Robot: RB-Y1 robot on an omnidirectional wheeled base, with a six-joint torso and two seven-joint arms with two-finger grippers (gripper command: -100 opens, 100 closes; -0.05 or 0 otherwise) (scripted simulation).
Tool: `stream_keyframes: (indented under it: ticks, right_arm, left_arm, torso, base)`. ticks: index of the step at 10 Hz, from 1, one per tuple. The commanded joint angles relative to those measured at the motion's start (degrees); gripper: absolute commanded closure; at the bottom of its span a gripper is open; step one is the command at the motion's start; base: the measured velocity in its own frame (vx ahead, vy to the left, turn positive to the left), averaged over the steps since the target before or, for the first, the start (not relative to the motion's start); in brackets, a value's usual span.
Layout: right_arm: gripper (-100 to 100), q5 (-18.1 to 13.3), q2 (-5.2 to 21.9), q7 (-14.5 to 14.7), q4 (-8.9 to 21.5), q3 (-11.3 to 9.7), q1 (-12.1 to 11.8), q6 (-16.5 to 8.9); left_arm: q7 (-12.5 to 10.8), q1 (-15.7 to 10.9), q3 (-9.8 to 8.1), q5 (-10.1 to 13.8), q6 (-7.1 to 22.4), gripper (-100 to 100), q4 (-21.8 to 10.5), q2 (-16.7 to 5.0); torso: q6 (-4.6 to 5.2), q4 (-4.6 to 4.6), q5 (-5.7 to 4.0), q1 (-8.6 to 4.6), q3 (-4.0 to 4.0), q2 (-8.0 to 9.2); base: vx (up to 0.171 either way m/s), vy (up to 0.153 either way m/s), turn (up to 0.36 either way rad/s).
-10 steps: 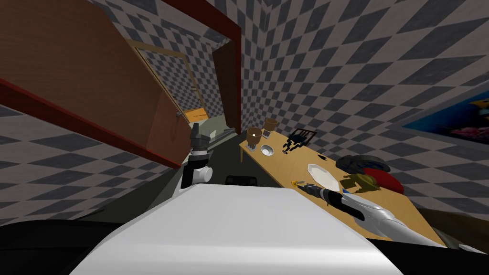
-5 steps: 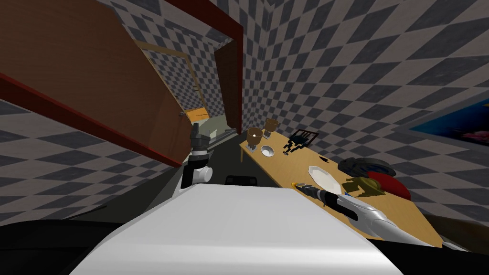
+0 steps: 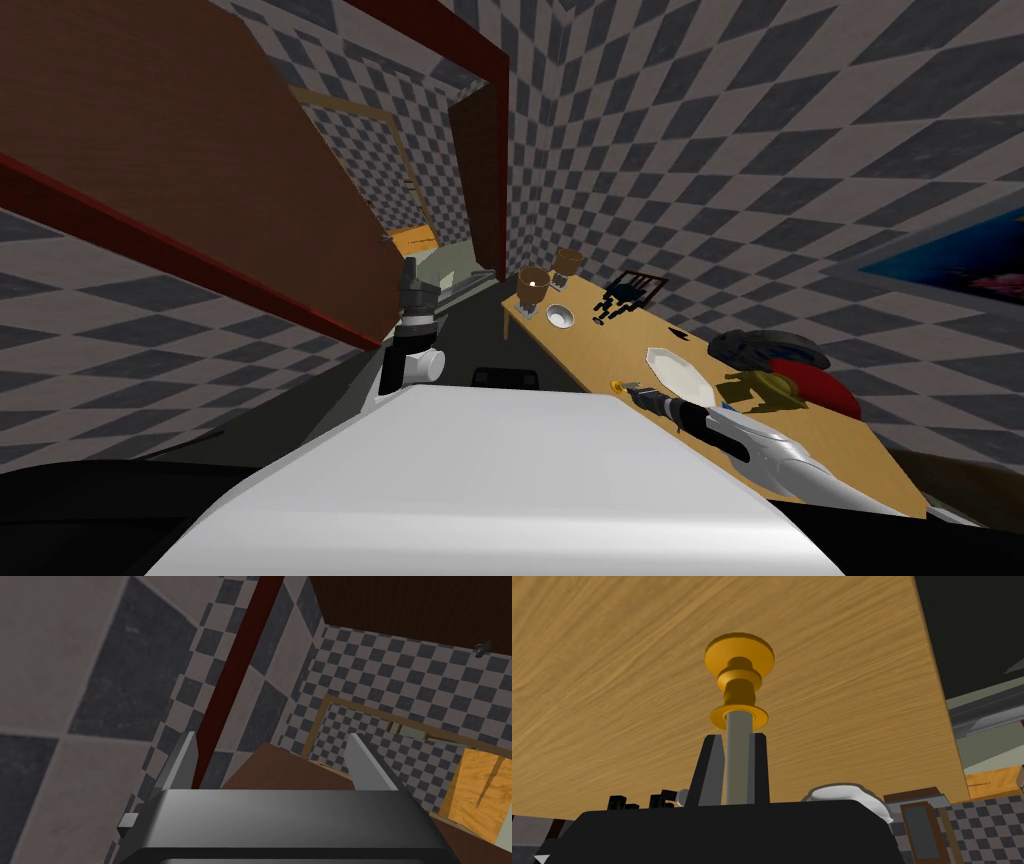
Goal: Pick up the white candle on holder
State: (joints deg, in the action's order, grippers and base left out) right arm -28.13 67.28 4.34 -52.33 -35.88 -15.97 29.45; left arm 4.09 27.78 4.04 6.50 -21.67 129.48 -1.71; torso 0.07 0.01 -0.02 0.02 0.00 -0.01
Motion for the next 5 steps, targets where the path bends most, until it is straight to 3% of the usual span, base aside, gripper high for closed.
stream_keyframes:
  ticks: [1,2,4,5]
  right_arm:
    - [0,0.00,0.00,0.00,0.00,0.00,0.00,0.00]
    - [100,0.23,1.60,-0.53,-1.16,0.07,-0.38,0.42]
    - [100,0.23,1.70,-0.48,-0.70,0.08,-0.16,0.82]
    - [0,0.26,1.84,-0.51,-0.74,0.11,-0.22,0.93]
  left_arm:
    - [0.00,0.00,0.00,0.00,0.00,0,0.00,0.00]
    - [0.00,0.00,0.00,0.00,0.00,0,0.00,0.00]
    - [0.00,0.00,0.00,0.00,0.00,0,0.00,0.00]
    - [0.00,0.00,0.00,0.00,0.00,0,0.00,0.00]
  torso:
    - [0.00,0.00,0.00,0.00,0.00,0.00]
    - [0.00,0.00,0.00,0.00,0.00,0.00]
    - [0.05,0.01,0.06,0.12,0.04,0.07]
    - [0.00,0.01,0.02,0.08,0.03,0.05]
  base:
    - [0.000,0.000,0.000]
    - [-0.004,0.019,-0.069]
    - [-0.009,0.021,-0.049]
    - [0.000,0.000,0.000]
